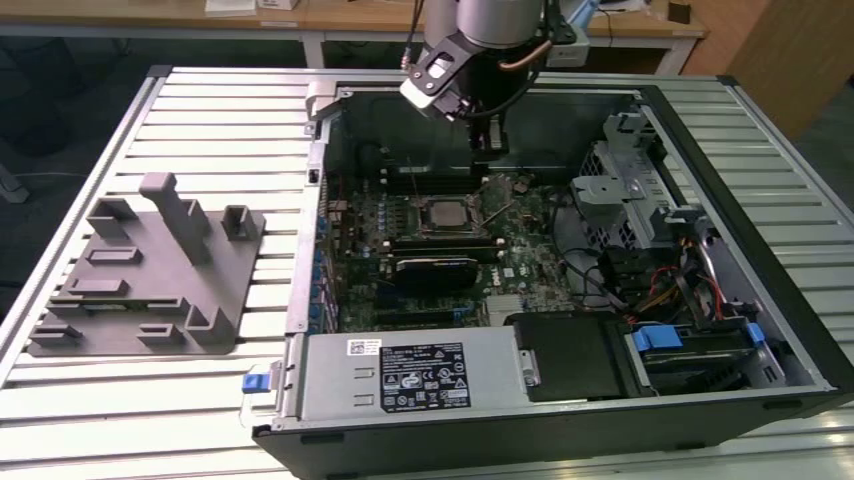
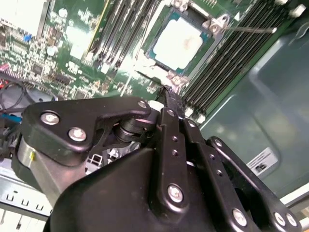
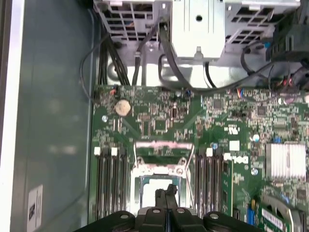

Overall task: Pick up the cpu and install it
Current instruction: 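Close the cpu cover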

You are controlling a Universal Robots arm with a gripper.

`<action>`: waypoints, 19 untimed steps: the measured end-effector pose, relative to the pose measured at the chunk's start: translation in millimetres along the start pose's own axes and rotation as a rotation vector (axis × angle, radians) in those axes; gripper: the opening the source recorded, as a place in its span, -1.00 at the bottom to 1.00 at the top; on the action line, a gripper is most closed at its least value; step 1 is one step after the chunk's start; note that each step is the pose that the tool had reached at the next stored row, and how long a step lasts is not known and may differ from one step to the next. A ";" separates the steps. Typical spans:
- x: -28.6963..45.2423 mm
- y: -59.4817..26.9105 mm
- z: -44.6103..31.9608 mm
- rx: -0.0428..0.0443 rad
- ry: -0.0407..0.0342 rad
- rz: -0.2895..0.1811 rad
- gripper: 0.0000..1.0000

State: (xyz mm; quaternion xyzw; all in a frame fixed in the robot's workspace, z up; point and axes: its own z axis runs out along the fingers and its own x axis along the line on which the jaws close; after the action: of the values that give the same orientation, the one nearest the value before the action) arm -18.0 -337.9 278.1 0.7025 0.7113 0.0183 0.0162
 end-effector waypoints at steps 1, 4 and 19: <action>0.0 2.7 0.1 0.0000 0.0000 0.000 -0.79; -0.1 10.9 0.5 0.0000 -0.0001 0.000 -0.79; -0.3 43.7 2.9 0.0017 0.0000 0.000 -0.79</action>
State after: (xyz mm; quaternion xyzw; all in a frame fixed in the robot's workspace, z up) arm 25.8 -337.7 277.3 0.7025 0.7113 0.0176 0.0157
